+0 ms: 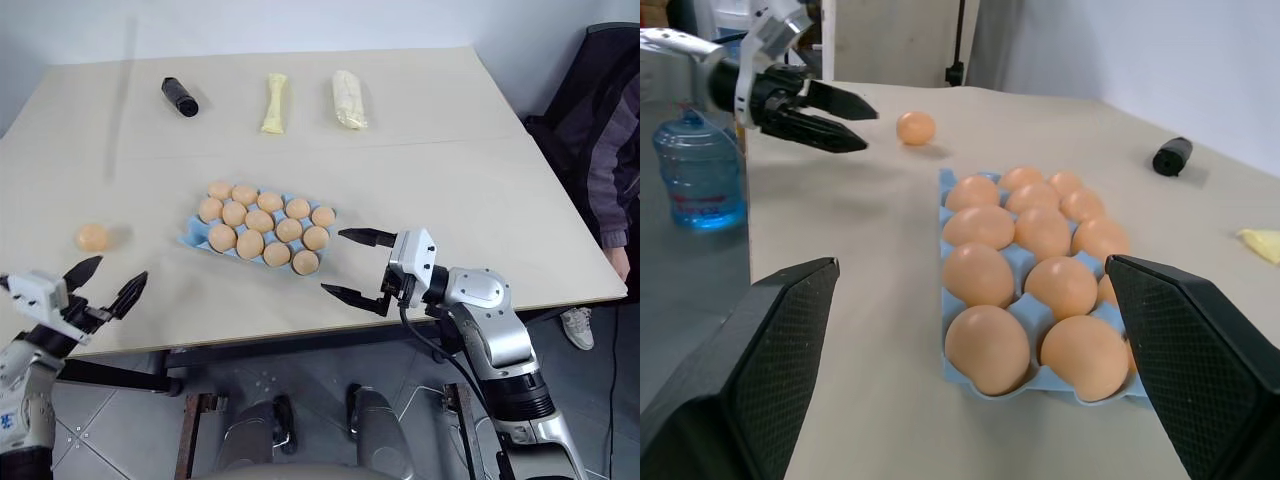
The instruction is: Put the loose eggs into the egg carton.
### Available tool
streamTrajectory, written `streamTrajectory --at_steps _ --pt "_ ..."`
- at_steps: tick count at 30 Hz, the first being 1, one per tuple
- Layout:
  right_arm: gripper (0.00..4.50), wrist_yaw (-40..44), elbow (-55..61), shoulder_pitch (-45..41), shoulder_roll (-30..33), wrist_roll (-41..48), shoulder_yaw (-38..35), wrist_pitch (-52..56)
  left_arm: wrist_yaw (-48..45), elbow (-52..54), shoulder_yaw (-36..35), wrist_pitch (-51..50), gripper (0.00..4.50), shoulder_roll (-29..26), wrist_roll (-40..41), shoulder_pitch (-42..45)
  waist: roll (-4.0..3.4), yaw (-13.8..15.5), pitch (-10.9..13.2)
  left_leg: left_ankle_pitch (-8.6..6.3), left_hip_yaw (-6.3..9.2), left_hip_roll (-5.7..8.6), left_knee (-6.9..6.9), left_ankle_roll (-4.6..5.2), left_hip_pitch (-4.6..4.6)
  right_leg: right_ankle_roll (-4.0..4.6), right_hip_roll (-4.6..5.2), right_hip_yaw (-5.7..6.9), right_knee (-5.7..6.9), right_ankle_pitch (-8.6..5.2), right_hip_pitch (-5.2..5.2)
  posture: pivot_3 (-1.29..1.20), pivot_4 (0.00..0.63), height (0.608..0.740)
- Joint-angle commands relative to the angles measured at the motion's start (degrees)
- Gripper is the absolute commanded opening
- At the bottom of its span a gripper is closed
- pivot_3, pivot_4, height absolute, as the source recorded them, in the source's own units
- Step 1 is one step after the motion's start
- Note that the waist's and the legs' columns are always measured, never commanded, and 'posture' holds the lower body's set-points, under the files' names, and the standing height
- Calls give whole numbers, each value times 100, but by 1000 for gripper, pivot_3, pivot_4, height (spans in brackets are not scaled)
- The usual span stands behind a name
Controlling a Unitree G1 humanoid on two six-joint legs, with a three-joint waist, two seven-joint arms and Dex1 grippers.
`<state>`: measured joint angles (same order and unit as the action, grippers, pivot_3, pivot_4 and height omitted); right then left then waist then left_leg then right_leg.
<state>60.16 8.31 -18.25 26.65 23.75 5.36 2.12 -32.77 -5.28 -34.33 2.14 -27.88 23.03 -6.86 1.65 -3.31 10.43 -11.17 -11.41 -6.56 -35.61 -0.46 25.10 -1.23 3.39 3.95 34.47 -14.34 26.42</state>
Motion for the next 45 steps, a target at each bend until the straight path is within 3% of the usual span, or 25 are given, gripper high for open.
streamTrajectory --at_steps 1,5,8,11,14,20,26,29,36,38,42,45 --pt "4500 105 33 -104 -25 82 -30 -112 489 0 -428 31 4461 145 171 -165 0 -5 0 -2 0 1 3 3 1 -4 -1 0 -9 3 -3 0 150 740" --pt "4500 156 -16 -151 -32 72 -40 -112 836 -36 -557 -58 4461 291 299 -126 -3 11 -2 -4 9 -21 27 7 15 -16 -38 17 -131 66 -12 0 150 740" --pt "4500 181 -4 -150 -23 78 -47 -97 1134 -83 -464 -184 4461 274 259 152 -2 42 -6 3 -12 -125 100 16 42 -18 -150 14 -300 179 -100 0 150 740" --pt "4500 182 10 -142 -22 72 -60 -89 1365 -198 -398 -362 4461 180 245 515 39 69 -29 -4 -112 -73 99 -14 -45 10 -85 -38 -185 80 -50 0 150 740" --pt "4500 150 28 -119 -38 50 -58 -97 1688 -480 -113 -722 4461 24 85 1290 41 81 -29 -30 44 0 78 -41 -50 24 -95 -64 -149 56 -49 0 150 740" --pt "4500 64 58 -101 -55 10 -89 -127 2026 -1609 148 -947 4461 -379 -224 2426 60 7 -41 -36 5 -5 64 -36 -79 0 -98 -80 -86 60 -51 0 150 740" --pt "4500 -35 113 -25 -32 -11 -117 -165 2058 -2419 388 -945 4461 -553 -465 2853 62 5 -42 -36 -6 -9 59 -43 -96 -3 -104 -94 -42 62 -33 0 150 740" --pt "4500 -77 118 -9 -30 -21 -129 -185 2075 -2520 401 -948 3906 -567 -475 2884 66 9 -45 -36 -12 -9 56 -44 -91 1 -102 -102 -32 60 -20 0 150 740" --pt "4500 -100 105 10 -20 -23 -108 -210 1721 -2535 379 -640 1853 -576 -382 2881 68 11 -46 -36 -21 -6 53 -44 -91 5 -100 -112 -17 58 -8 0 150 740" --pt "4500 -98 98 10 -19 -24 -105 -213 1523 -2434 322 -540 1712 -538 -250 2873 68 11 -46 -36 -21 -6 53 -44 -91 7 -100 -112 -16 56 -8 0 150 740" --pt "4500 -85 71 9 -5 -26 -105 -203 -77 -1197 868 -230 1712 -479 143 2501 70 16 -46 -36 -28 -8 54 -44 -89 8 -99 -111 -16 56 -6 0 150 740" --pt "4500 -77 44 1 0 -32 -105 -203 -471 -796 1223 -314 1712 -479 109 2396 70 33 -47 -36 -33 -5 54 -45 -90 12 -96 -110 -15 53 -7 0 150 740"
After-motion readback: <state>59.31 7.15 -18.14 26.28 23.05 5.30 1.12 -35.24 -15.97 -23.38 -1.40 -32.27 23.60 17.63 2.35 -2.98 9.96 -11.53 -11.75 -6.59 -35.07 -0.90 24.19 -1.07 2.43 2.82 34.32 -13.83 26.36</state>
